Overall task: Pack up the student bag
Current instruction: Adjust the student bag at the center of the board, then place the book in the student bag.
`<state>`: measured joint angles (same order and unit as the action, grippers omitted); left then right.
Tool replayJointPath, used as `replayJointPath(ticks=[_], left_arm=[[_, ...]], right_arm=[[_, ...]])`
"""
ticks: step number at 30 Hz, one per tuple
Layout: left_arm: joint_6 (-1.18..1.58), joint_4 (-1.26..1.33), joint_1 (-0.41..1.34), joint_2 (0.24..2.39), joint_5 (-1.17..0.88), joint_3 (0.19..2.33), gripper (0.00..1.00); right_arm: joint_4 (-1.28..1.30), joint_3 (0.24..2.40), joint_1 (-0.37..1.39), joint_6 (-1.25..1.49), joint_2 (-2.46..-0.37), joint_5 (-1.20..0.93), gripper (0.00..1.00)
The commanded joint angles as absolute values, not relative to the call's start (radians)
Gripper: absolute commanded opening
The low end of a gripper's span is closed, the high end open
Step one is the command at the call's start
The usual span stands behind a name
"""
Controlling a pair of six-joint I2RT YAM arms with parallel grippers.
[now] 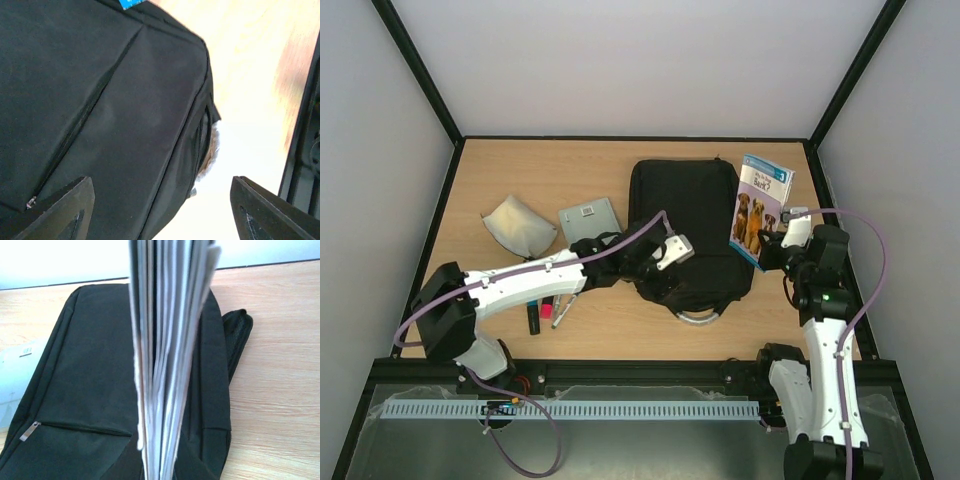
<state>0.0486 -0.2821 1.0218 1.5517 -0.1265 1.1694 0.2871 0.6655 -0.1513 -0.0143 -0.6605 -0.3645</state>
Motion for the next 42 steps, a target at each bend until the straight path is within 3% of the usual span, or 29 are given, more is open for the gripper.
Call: replayJointPath(ticks=[1,6,13,24,33,38,42], left_arm=[[-0.093,-0.298,1.032,1.59,-0.129,1.162,0.77],[-0.098,-0.294,1.067,1.682,-0.092,1.179,0.77],[-0.147,-0.335,1.148,1.809,-0.016,1.251,0.74],[-0.139,-0.326,1.188,1.92,0.178,1.322,0.65],[-0.149,-0.323,1.19,2.001,0.198,1.396,0.42],[-0.141,-0.338,1.19,1.987,0.219,1.422,0.22],[-0.146,-0.355,1.186,1.946,0.254,1.449,0.04]], right_arm=[[0.337,0.754,-0.155,-0.028,-0.731,-0.446,0.01],[0.333,0.778,-0.156,-0.038,-0.85,-0.485,0.01],[0.293,0.724,-0.156,-0.045,-0.764,-0.446,0.01],[0.296,0.724,-0.156,-0.043,-0.793,-0.473,0.01],[0.295,0.718,-0.155,-0.042,-0.759,-0.466,0.01],[0.316,0.753,-0.155,-0.039,-0.763,-0.445,0.01],[0.422,0.935,-0.155,-0.067,-0.805,-0.447,0.01]])
